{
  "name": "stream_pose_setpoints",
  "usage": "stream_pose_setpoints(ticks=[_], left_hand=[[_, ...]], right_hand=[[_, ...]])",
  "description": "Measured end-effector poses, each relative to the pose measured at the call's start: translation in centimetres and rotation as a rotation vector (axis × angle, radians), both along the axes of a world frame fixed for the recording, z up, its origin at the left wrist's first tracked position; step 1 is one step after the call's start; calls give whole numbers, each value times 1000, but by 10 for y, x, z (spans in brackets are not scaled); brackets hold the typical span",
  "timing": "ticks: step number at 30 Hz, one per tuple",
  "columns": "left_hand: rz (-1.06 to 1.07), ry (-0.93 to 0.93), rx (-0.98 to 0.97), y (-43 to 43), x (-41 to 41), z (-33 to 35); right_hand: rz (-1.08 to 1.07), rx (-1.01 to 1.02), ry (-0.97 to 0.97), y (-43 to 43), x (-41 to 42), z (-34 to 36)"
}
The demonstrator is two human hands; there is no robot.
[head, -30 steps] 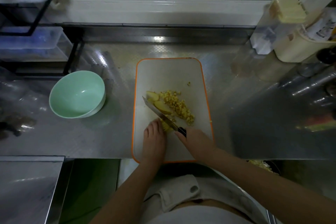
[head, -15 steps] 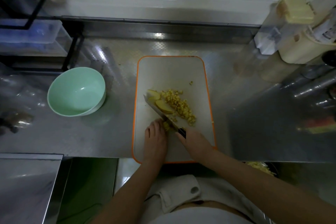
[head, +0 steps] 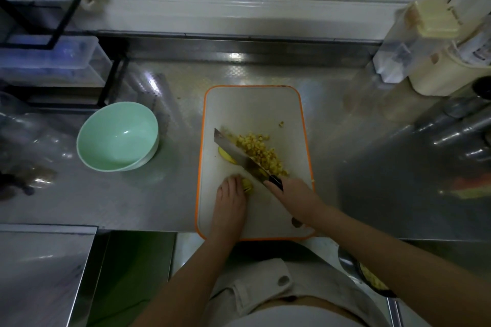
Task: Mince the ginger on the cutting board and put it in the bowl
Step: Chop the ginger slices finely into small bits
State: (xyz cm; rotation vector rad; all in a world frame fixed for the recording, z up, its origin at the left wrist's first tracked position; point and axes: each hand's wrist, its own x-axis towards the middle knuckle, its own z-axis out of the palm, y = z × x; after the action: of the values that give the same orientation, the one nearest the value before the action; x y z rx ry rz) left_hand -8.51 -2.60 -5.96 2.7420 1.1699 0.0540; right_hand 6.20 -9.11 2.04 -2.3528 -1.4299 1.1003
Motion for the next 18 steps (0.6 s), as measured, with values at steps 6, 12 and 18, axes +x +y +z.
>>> stream_pose_setpoints(ticks=[6,12,18], left_hand=[[30,-36,-50,5,0,4],[94,-109,-104,1,-3,17],[-31,-166,-58,7,-9,22]], right_hand=[[-75,61,4,-1,-11,-7],[-107,83,27,-7,-14,-9],[-93,25,23,-11,-14,-8]])
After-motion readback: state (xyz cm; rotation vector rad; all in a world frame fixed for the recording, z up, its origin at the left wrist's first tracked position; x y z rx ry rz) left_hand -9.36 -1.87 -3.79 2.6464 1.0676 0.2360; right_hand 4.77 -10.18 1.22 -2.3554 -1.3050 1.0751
